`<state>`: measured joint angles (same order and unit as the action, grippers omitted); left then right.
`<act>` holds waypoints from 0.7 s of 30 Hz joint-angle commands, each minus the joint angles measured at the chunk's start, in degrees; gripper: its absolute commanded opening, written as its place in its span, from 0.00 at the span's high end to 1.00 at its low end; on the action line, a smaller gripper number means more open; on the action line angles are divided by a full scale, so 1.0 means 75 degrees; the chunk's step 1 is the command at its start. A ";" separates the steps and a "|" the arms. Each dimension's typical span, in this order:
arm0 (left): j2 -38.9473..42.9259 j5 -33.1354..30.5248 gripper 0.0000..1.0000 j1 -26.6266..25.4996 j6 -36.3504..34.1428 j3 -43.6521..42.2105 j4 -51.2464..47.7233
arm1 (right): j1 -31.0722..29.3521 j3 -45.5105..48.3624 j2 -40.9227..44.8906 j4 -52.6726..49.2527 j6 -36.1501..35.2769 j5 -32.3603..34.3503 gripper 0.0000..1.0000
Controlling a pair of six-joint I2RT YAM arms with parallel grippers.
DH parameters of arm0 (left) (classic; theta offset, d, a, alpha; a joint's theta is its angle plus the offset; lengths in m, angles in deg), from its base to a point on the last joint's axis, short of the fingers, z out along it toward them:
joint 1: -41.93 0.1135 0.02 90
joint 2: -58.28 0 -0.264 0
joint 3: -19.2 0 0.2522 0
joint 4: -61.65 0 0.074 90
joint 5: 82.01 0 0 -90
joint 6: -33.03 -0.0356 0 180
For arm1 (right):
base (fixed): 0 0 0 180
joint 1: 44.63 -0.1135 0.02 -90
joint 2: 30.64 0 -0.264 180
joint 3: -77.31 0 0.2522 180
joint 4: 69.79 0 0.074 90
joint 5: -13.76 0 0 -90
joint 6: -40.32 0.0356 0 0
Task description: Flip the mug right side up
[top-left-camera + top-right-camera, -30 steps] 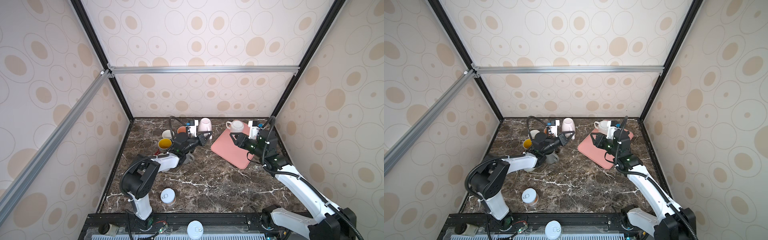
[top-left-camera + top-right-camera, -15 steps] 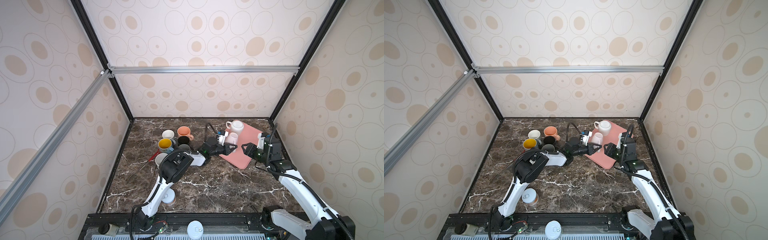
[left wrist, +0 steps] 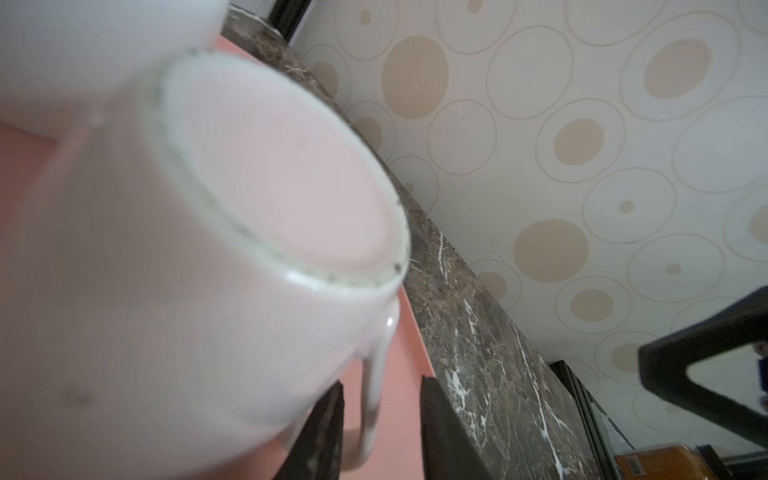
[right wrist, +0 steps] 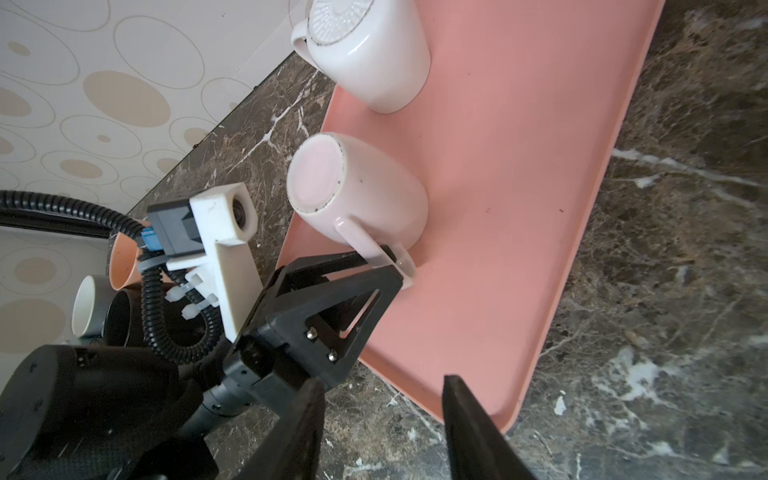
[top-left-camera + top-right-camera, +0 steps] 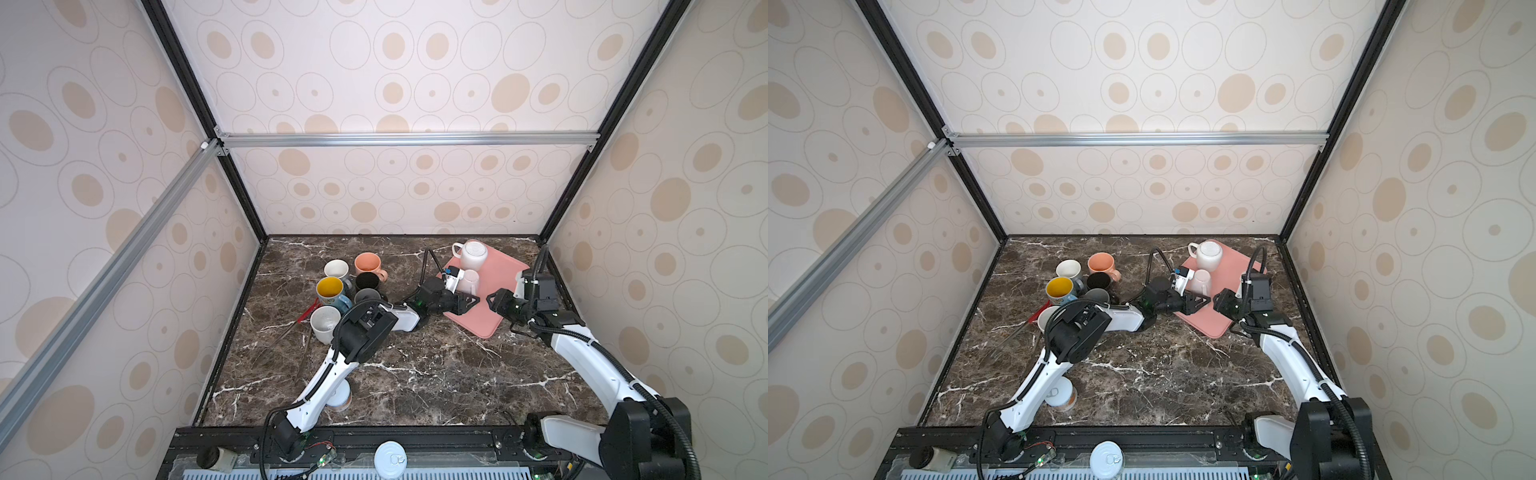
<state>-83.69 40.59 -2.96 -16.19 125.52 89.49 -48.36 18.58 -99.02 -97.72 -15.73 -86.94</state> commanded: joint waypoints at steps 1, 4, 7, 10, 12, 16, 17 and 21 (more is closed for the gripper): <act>0.0791 -0.0491 0.63 0.0120 -0.0511 -0.0334 -0.0676 | 0.0041 -0.0199 -0.0131 -0.0032 -0.0123 0.0007 0.50; 0.1128 -0.1176 0.63 0.0199 -0.0670 -0.0715 -0.1185 | 0.0047 -0.0227 -0.0198 -0.0055 -0.0118 -0.0045 0.50; 0.1381 -0.1573 0.63 0.0225 -0.0992 -0.0768 -0.1724 | 0.0044 -0.0229 -0.0216 -0.0102 -0.0102 -0.0149 0.50; 0.1633 -0.2016 0.62 0.0146 -0.1373 -0.0601 -0.2332 | 0.0045 -0.0142 -0.0286 -0.0025 -0.0091 0.0067 0.50; 0.1761 -0.2357 0.60 0.0091 -0.1559 -0.0425 -0.2797 | 0.0070 -0.0055 -0.0551 0.0183 0.0010 0.0666 0.51; 0.2076 -0.2399 0.60 0.0078 -0.1605 -0.0486 -0.2998 | 0.0456 -0.1129 -0.2177 -0.0540 -0.0086 0.1214 0.61; 0.2165 -0.2363 0.60 0.0076 -0.1605 -0.0563 -0.2953 | 0.0494 -0.1439 -0.2581 -0.0649 -0.0136 0.1226 0.63; 0.2734 -0.2453 0.60 0.0075 -0.1753 -0.1121 -0.2903 | 0.0497 -0.2281 -0.3989 -0.0209 -0.0112 0.0487 0.71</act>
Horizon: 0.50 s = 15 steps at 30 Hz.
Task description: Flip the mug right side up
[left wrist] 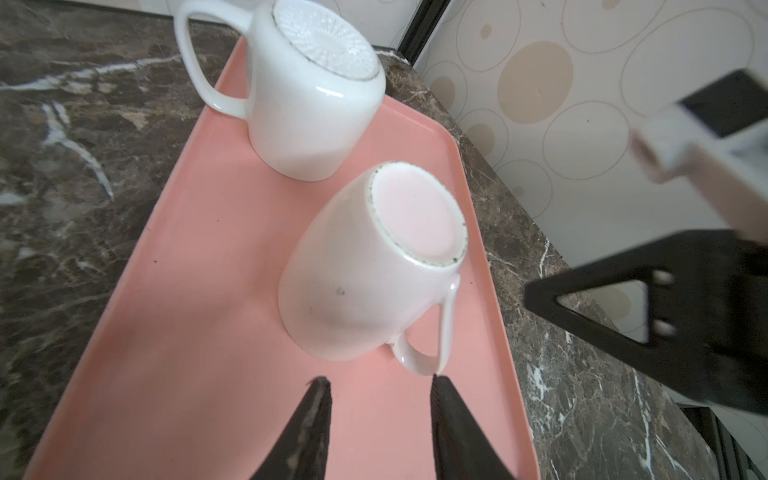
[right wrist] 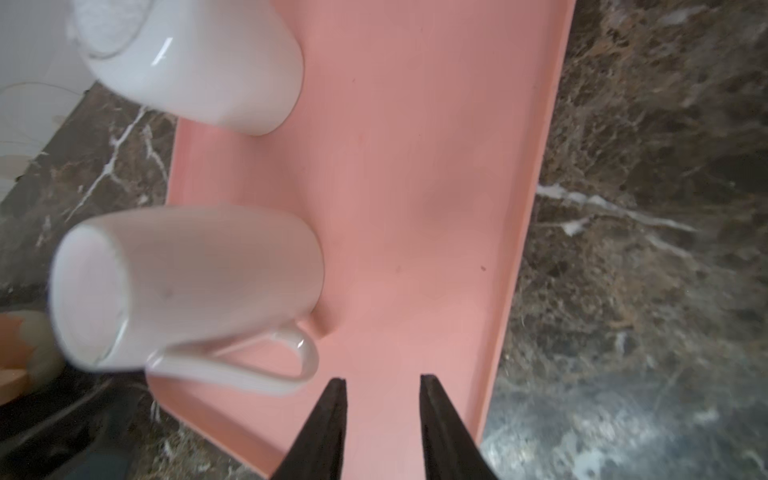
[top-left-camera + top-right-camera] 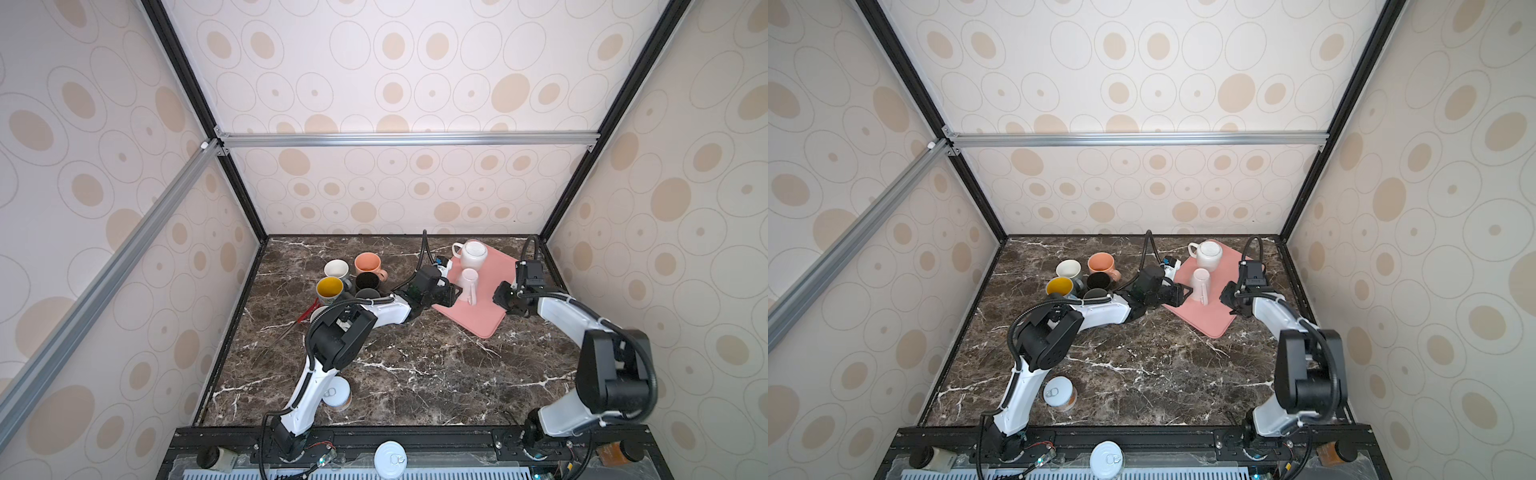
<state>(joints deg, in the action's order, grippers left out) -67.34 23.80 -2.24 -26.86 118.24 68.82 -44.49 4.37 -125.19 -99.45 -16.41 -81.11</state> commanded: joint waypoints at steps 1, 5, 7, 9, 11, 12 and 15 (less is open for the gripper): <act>0.0712 -0.0288 0.60 -0.0024 -0.0426 -0.0337 -0.0157 | -0.0019 -0.0488 -0.0759 0.0243 0.0047 -0.0471 0.72; 0.1212 -0.0612 0.58 -0.0021 -0.0720 -0.0840 -0.0221 | -0.0174 -0.1092 -0.1702 0.0447 0.0069 -0.0942 0.77; 0.1345 -0.0766 0.58 -0.0011 -0.0887 -0.0959 -0.0354 | -0.0493 -0.1552 -0.2013 0.0100 -0.0095 -0.1073 0.80; 0.1409 -0.0897 0.58 -0.0002 -0.0975 -0.1005 -0.0445 | -0.0867 -0.1765 -0.2040 -0.0211 -0.0217 -0.0922 0.81; 0.1433 -0.0992 0.57 0.0012 -0.1008 -0.1034 -0.0470 | -0.1140 -0.1658 -0.1916 -0.0213 -0.0158 -0.0840 0.82; 0.1428 -0.1078 0.56 0.0028 -0.1041 -0.1046 -0.0475 | -0.1243 -0.1507 -0.1834 -0.0126 -0.0061 -0.0849 0.82; 0.1409 -0.1412 0.53 0.0027 -0.1125 -0.1006 -0.0557 | -0.1452 -0.1097 -0.1583 0.0174 0.0200 -0.0961 0.82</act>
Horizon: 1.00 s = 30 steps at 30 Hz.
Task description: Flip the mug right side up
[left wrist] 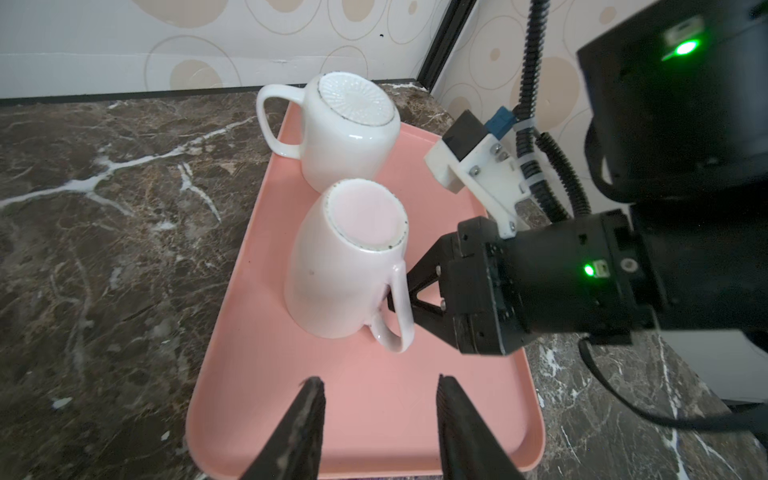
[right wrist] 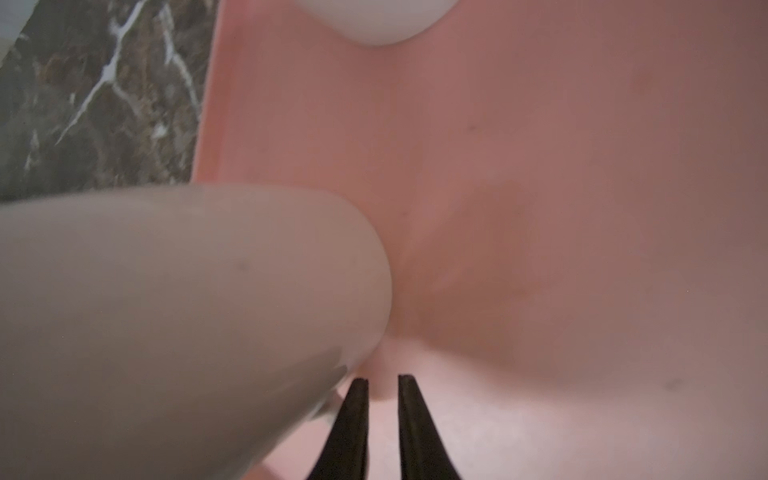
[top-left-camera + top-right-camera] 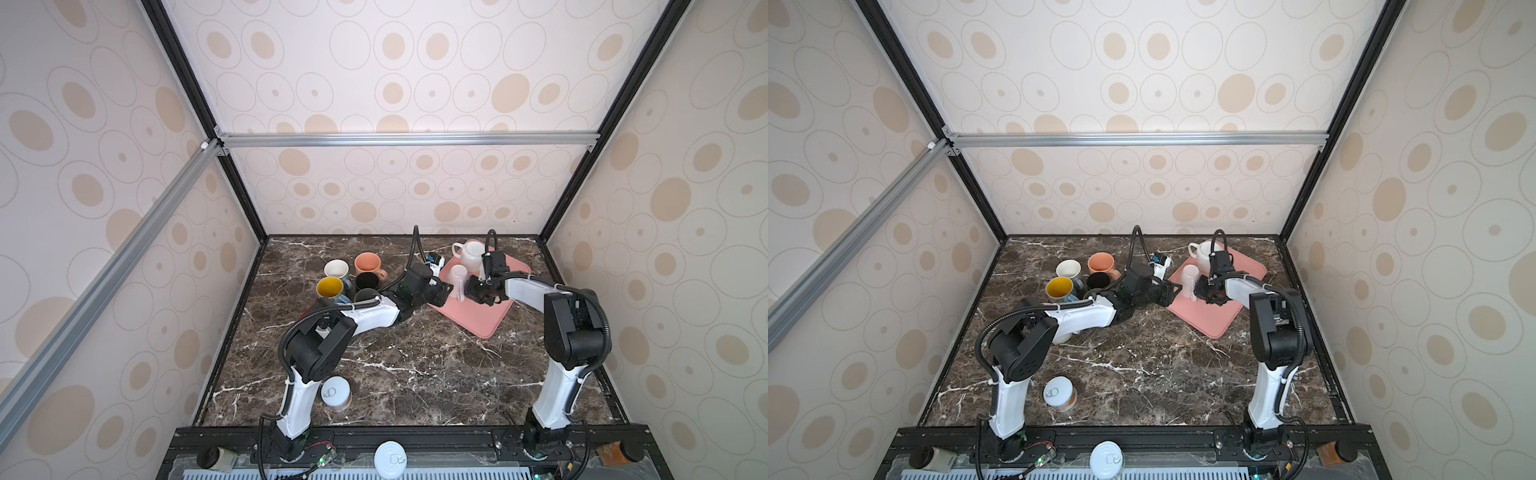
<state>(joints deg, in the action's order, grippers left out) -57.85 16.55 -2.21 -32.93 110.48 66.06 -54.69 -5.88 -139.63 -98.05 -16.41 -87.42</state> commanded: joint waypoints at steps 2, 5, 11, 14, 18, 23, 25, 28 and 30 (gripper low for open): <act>0.0123 -0.0788 0.52 0.0026 -0.0332 0.0152 -0.0523 | -0.0188 0.0343 0.0435 -0.0058 0.0250 -0.0269 0.81; 0.0054 -0.1319 0.50 0.0020 -0.0429 0.0330 -0.0857 | -0.0320 0.0609 0.0588 0.0184 0.0264 -0.0487 0.81; -0.0399 -0.1627 0.46 -0.0003 -0.0261 0.0986 -0.1324 | -0.0334 0.1089 0.0775 0.0664 0.0626 -0.1016 0.79; -0.0759 -0.1387 0.46 -0.0114 -0.0312 0.1445 -0.1517 | -0.0322 0.1303 0.1123 0.0423 0.0461 -0.0708 0.79; -0.1352 -0.1335 0.46 -0.0335 -0.0353 0.2207 -0.1965 | -0.0180 0.1806 0.1717 0.0285 0.0383 -0.0276 0.79; -0.2009 -0.2203 0.45 -0.0437 -0.0087 0.3224 -0.2777 | 0.0028 0.2407 0.2242 0.0536 0.0493 -0.0240 0.79; -0.2238 -0.2527 0.44 -0.0446 -0.0076 0.3600 -0.3045 | 0.0051 0.2472 0.2306 0.0517 0.0473 -0.0260 0.79; -0.2562 -0.2931 0.43 -0.0443 -0.0074 0.4128 -0.3510 | 0.0068 0.2477 0.2305 0.0494 0.0453 -0.0322 0.79; -0.2701 -0.3138 0.43 -0.0437 -0.0058 0.4345 -0.3750 | 0.0076 0.2475 0.2305 0.0504 0.0450 -0.0349 0.79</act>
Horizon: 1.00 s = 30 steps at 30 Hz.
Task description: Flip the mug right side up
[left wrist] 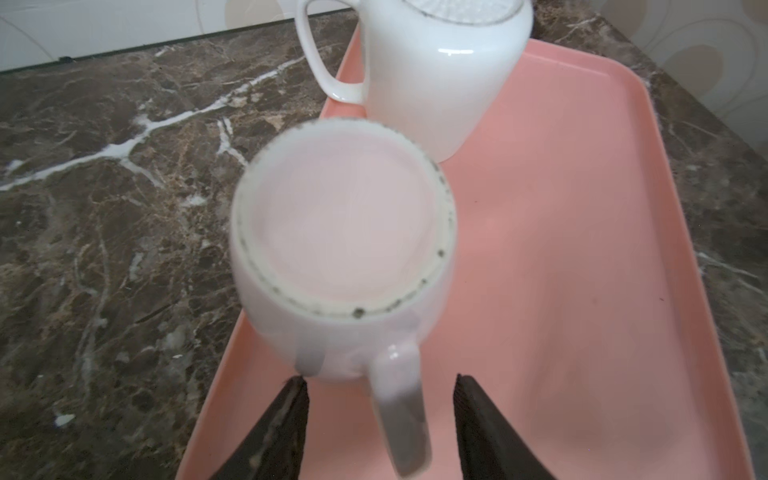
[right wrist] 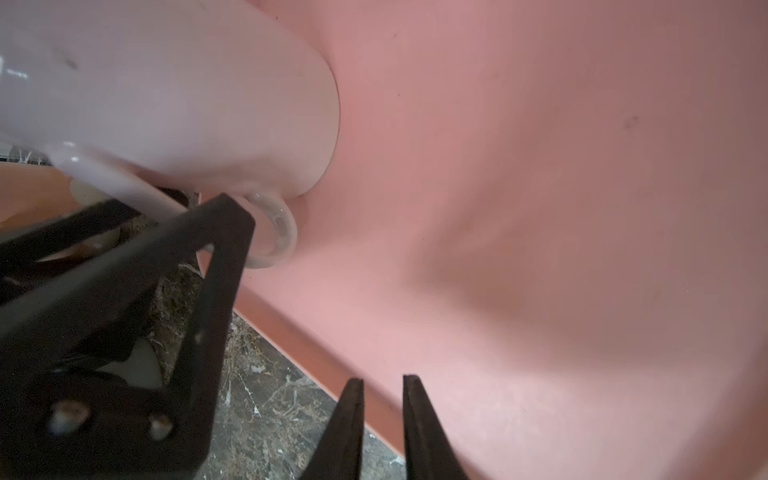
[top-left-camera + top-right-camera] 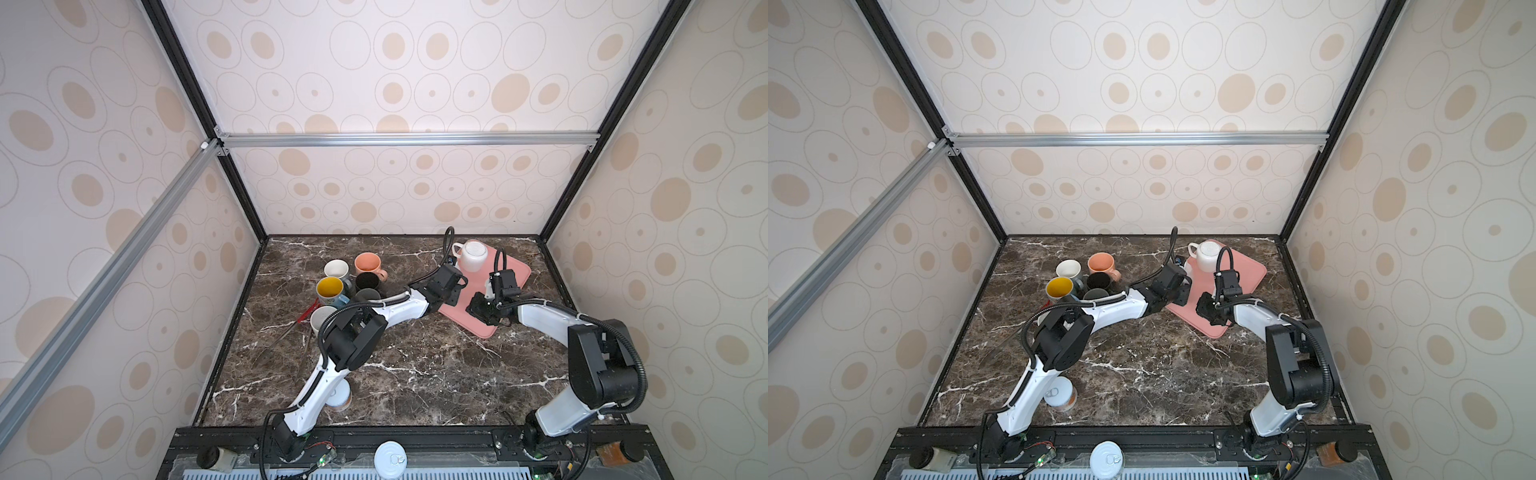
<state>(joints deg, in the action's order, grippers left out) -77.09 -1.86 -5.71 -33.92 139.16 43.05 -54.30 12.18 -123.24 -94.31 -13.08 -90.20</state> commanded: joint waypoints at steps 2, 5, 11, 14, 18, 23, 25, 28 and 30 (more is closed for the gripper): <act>-0.0159 -0.0706 0.46 0.0063 0.0187 0.0567 -0.0826 | 0.0030 0.0074 0.0155 0.0009 0.0008 -0.0001 0.79; 0.0071 -0.0581 0.52 0.0127 0.0354 0.0129 -0.0542 | 0.0036 0.0086 0.0205 0.0012 -0.0005 -0.0013 0.79; 0.0488 -0.0224 0.68 0.0362 0.0467 -0.0626 -0.0037 | 0.0036 0.0100 0.0216 0.0074 0.0042 -0.0137 0.79; 0.0547 -0.0033 0.76 0.0454 0.0388 -0.0785 0.0102 | 0.0036 0.0100 0.0222 0.0076 0.0054 -0.0169 0.79; 0.0731 0.0145 0.85 0.0492 0.0149 -0.1147 0.0556 | 0.0036 0.0127 0.0267 0.0064 0.0054 -0.0188 0.79; 0.0932 0.0457 0.64 0.0562 -0.0093 -0.1342 0.0732 | 0.0036 0.0160 0.0346 0.0029 0.0051 -0.0155 0.79; 0.1055 0.0718 0.61 0.0635 -0.0129 -0.1441 0.0868 | 0.0036 0.0180 0.0375 0.0016 0.0054 -0.0155 0.79; 0.1248 0.1172 0.61 0.0749 -0.0136 -0.1647 0.1126 | 0.0036 0.0183 0.0407 0.0029 0.0064 -0.0152 0.79; 0.1259 0.1396 0.61 0.0813 -0.0183 -0.1577 0.1169 | 0.0036 0.0184 0.0407 0.0052 0.0078 -0.0155 0.79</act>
<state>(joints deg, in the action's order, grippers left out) -70.09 5.27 -0.68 -33.83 126.87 49.21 -54.26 12.85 -121.78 -93.83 -13.00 -91.27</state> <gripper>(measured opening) 0.388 0.214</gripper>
